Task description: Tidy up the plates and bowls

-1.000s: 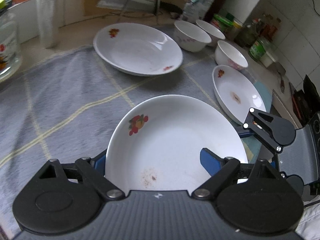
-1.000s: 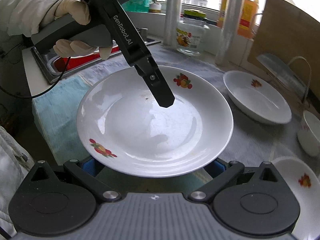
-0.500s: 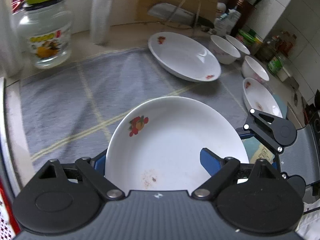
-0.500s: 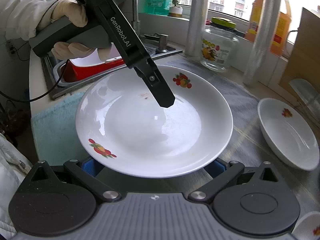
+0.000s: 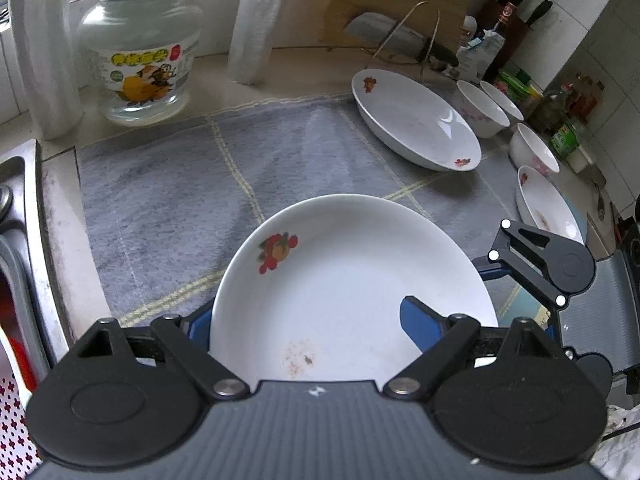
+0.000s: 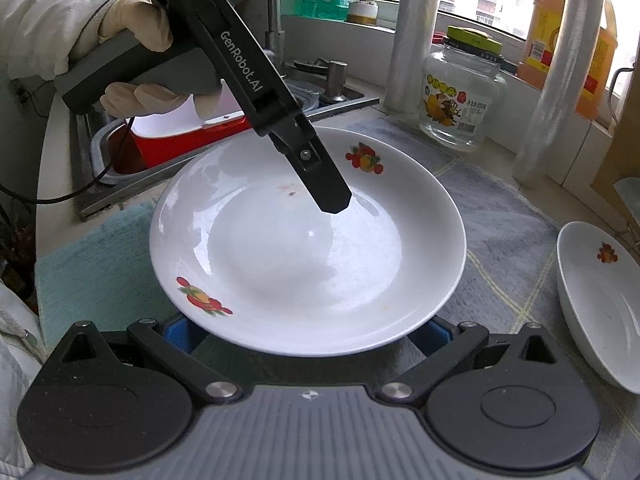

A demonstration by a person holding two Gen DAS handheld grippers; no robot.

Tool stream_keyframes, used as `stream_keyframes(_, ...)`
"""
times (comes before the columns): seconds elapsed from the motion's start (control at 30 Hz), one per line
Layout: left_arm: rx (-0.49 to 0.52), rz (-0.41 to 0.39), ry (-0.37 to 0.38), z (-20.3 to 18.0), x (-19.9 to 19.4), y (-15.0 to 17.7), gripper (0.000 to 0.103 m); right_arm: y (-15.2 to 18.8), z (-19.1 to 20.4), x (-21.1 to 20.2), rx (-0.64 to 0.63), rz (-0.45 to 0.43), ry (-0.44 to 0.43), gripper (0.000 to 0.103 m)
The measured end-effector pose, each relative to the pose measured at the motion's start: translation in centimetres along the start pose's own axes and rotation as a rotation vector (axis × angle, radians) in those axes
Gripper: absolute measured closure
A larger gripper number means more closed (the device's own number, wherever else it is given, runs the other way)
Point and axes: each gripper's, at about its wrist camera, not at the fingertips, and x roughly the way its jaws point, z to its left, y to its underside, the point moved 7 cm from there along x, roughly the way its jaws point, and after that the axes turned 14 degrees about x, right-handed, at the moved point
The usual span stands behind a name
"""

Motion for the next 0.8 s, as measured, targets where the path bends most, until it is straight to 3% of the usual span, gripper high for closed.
stream_keyframes(0.57,-0.014,-0.012,-0.011,1.6,1.1,0.4,0.012,0.0,0.0,0.7,0.015,0.023,0.014,0.000)
stream_keyframes(0.8,0.015,-0.046,-0.064,1.4,0.8,0.4,0.011,0.0,-0.1,0.5,0.013,0.018,0.021,0.000)
